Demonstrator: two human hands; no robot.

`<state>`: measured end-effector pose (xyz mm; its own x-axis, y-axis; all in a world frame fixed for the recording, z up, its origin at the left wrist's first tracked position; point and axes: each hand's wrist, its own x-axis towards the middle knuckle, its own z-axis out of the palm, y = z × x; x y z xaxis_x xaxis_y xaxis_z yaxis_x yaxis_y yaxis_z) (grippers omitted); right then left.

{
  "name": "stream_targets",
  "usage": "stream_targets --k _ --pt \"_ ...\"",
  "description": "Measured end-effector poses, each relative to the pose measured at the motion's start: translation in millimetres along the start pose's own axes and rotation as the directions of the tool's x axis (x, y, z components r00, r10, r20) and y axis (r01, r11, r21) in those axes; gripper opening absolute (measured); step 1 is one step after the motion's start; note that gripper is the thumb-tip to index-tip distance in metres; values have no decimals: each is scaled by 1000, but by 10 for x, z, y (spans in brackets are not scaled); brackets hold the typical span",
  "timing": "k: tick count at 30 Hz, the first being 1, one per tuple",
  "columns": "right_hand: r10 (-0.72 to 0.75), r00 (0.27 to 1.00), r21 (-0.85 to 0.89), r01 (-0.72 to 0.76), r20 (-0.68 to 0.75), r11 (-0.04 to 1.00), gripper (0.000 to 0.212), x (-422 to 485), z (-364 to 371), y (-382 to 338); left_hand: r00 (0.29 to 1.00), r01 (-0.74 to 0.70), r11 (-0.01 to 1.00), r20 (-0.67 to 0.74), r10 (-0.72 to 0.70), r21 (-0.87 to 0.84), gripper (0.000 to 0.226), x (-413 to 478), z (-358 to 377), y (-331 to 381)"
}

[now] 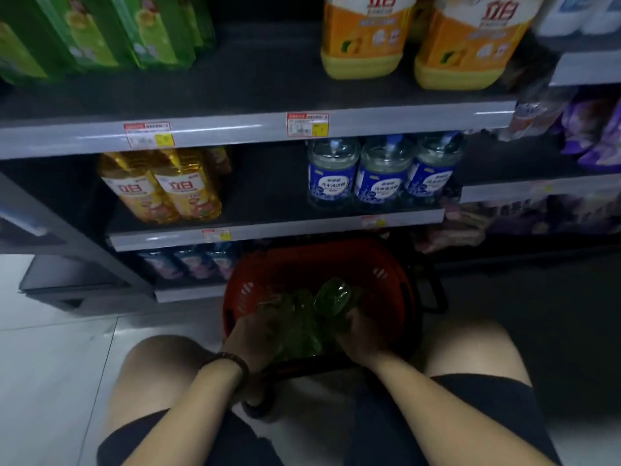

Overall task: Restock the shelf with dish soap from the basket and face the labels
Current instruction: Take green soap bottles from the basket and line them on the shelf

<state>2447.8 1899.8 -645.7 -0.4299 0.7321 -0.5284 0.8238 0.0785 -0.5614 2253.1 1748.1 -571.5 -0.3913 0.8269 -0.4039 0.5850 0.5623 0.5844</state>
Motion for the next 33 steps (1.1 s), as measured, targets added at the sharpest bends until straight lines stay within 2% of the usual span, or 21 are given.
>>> stream_targets --k 2,3,5,7,9,12,15,18,22,27,30,33 --pt "-20 996 -58 14 -91 998 51 203 19 -29 1000 10 1000 5 -10 15 25 0 13 2" --pt "-17 992 -65 8 -127 998 67 284 20 -59 1000 15 1000 13 -16 10 34 1 12 15" --pt "-15 987 -100 -1 -160 995 86 480 72 -59 1000 -2 1000 -9 1 -15 54 28 24 -4" --pt "-11 994 -134 -4 -110 991 108 596 70 -173 1000 -9 1000 -26 9 -12 45 77 50 7" --pt "-48 997 -231 34 -57 972 121 745 128 -220 999 -11 1000 -39 10 -20 33 132 56 41" --pt "-63 997 -367 79 54 927 120 943 284 -208 1000 -15 999 -25 14 -28 25 231 85 81" --pt "-84 996 -514 76 8 855 114 1052 379 -183 999 -44 999 -13 44 -24 26 316 121 134" --pt "-135 991 -568 100 -20 817 113 1106 461 -109 999 -37 998 -8 36 -41 26 396 133 167" --pt "-174 981 -543 103 -80 833 107 1148 465 -125 1000 -18 998 14 19 -58 23 476 154 196" --pt "-190 967 -419 103 -172 902 92 1062 344 -143 1000 14 996 15 -12 -91 21 487 156 203" --pt "-269 932 -288 196 -242 937 83 929 196 -111 999 36 994 18 -35 -100 20 466 138 212" --pt "-278 918 -166 239 -281 957 79 763 -28 -203 998 68 991 0 -69 -116 22 444 143 252"
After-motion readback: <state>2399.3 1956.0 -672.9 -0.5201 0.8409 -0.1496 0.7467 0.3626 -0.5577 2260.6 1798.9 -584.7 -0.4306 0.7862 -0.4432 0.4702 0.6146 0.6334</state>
